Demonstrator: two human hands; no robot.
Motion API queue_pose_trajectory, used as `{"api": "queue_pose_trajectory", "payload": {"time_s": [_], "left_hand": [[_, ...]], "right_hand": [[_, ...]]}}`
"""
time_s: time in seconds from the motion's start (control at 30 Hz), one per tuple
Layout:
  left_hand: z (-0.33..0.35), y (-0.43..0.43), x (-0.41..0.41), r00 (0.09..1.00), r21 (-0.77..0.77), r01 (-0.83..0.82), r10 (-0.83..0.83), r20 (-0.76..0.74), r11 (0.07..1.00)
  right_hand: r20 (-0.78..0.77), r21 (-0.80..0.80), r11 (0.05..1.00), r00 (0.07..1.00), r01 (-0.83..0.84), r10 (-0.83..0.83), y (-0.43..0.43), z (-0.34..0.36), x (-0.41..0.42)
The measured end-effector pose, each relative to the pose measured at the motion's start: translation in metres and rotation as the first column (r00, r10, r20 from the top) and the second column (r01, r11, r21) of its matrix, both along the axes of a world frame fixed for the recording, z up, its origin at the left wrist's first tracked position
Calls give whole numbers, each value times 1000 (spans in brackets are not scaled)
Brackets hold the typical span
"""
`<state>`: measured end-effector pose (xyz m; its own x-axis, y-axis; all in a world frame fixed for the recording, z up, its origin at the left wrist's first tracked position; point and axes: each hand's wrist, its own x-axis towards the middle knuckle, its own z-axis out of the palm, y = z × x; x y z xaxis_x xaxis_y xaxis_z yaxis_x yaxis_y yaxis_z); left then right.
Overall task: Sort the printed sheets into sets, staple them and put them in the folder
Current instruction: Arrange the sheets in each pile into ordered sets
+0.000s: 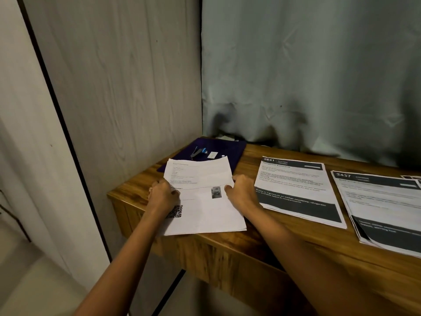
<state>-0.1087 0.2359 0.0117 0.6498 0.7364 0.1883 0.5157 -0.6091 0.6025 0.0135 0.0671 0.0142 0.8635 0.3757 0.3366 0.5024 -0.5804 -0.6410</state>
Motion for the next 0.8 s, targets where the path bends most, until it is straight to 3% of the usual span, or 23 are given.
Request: {"api": "queue_pose_trajectory", "payload": {"time_s": [0.2,0.43,0.53,0.67,0.73,0.8], "left_hand": [[-3,0,-3,999,-3,11,-11,41,1000],[-4,-13,-15,999,-20,18,-17,49,1000],[-1,-19,-20,1000,-12,22,-22,-9,1000],[10,-17,-16,977,67,13,2,-215,998],[21,-11,-4,982,98,95,-77,-172,991],[31,-5,13,976,124,218,-215,-31,968]], "right_hand": [[-197,84,996,980,5,11,2,15,14],[-270,134,991,962,-6,42,12,22,31],[-226,205,978,974,36,11,17,16,35],[-88,284,957,995,61,-38,22,-5,33],[-25,274,959,998,66,-62,24,-12,31],[42,234,970,996,64,-76,25,-14,32]]}}
